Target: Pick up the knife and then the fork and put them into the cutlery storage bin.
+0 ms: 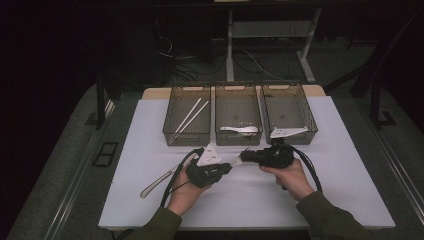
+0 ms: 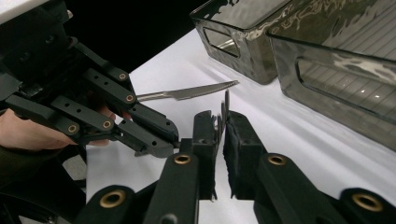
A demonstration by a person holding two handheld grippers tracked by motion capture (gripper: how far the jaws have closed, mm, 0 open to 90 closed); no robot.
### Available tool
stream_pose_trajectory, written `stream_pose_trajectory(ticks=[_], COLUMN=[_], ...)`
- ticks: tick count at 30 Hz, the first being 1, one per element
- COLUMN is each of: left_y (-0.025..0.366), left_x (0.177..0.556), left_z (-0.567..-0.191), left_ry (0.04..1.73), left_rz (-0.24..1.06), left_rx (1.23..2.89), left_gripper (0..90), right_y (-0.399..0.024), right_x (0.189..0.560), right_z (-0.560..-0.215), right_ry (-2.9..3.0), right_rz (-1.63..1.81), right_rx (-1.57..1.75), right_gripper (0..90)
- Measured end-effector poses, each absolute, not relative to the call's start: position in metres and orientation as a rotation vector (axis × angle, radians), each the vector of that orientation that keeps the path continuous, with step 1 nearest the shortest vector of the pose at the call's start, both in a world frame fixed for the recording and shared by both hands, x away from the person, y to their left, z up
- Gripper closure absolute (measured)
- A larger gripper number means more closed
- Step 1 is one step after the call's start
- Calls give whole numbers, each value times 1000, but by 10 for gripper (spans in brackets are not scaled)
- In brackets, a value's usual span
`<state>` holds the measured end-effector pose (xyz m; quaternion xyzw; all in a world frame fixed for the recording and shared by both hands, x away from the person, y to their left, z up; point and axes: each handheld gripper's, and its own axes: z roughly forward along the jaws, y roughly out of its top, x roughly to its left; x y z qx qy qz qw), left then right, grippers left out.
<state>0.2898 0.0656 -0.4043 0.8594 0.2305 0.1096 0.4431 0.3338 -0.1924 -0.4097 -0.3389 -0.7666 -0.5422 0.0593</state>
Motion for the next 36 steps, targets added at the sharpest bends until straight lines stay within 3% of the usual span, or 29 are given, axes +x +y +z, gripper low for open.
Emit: stream_pose_trajectory(ticks=[5, 9, 25, 36], left_y=[71, 78, 137, 169], left_x=[291, 288, 270, 264], left_z=[-405, -405, -415, -420], left_ry=[591, 592, 638, 687], left_rz=[212, 205, 121, 136], left_rx=[2078, 2067, 2027, 2012], left_gripper=[810, 692, 406, 265], right_y=[-192, -202, -300, -350], right_x=[336, 338, 356, 370], right_z=[-405, -393, -342, -314], right_ry=[-2316, -2334, -2441, -2473], right_rz=[-1664, -1720, -1898, -1914], right_rx=[-1006, -1038, -1318, -1509], right_gripper=[875, 876, 876, 876])
